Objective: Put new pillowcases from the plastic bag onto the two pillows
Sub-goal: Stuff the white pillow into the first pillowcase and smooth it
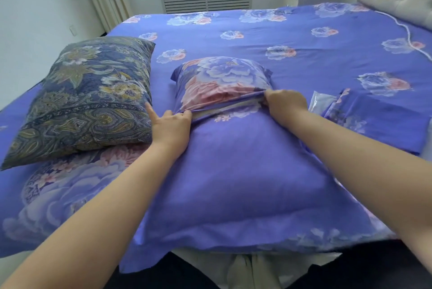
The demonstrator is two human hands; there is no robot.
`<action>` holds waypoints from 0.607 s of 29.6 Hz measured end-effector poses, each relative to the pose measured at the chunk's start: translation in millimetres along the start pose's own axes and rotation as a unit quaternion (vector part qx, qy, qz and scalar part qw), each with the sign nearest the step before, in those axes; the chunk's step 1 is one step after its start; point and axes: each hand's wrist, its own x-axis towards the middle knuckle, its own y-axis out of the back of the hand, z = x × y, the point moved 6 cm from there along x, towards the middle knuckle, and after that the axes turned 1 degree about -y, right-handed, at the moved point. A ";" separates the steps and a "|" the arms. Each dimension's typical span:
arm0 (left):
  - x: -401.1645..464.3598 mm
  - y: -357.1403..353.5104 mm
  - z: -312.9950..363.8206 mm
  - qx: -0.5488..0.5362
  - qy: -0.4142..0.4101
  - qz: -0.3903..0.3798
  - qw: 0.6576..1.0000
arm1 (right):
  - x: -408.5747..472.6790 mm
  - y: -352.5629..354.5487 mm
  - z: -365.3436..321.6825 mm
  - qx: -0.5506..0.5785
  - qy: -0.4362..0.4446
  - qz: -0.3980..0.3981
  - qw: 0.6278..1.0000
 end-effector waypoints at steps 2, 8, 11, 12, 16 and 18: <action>1.2 -2.9 -11.7 0.037 0.012 -0.032 0.999 | -6.9 -3.9 -14.2 -0.013 0.034 -0.004 0.999; 16.0 -11.8 -31.6 -0.006 0.051 0.030 0.998 | -18.4 -8.1 -6.7 -0.187 -0.023 -0.194 0.963; 10.6 -25.4 -25.8 -0.026 0.050 0.034 0.998 | -18.0 -5.3 4.3 -0.075 -0.086 -0.174 0.978; 9.3 -27.1 -24.9 -0.027 0.052 0.031 0.998 | -17.5 -5.1 12.0 0.009 -0.123 -0.148 0.981; 7.0 -12.8 -26.4 -0.019 0.088 -0.016 0.996 | -25.6 -14.8 28.3 0.206 -0.199 -0.117 0.951; 3.0 -2.0 -24.1 -0.031 0.097 -0.050 0.994 | -34.3 -24.2 17.3 0.219 -0.193 -0.154 0.944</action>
